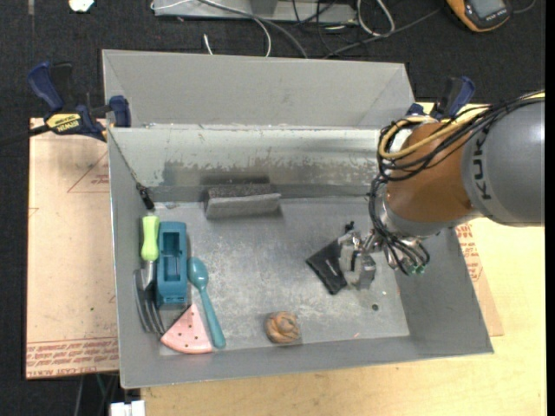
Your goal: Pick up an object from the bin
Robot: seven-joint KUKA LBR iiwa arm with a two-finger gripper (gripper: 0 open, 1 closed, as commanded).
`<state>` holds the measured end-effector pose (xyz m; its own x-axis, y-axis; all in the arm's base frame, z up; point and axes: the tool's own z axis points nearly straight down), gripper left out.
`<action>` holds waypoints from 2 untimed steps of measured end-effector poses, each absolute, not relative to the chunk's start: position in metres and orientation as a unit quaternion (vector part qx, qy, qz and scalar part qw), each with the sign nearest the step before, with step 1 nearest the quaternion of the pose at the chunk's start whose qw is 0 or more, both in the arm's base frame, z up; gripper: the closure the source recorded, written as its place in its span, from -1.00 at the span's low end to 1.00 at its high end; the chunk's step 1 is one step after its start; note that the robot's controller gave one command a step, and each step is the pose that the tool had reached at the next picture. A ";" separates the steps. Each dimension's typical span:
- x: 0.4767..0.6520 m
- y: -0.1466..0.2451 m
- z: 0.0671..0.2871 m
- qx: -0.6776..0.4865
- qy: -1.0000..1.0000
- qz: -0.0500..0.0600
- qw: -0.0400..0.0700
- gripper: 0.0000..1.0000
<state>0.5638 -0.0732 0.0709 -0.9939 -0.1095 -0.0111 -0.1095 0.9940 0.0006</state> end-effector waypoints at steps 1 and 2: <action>0.564 -0.074 0.070 -0.054 0.999 0.001 0.006 -1.00; 0.564 -0.074 0.070 -0.054 0.999 0.001 0.006 -1.00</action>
Offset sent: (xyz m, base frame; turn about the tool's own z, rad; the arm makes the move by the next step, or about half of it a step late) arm 0.0000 0.0000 0.0000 0.0000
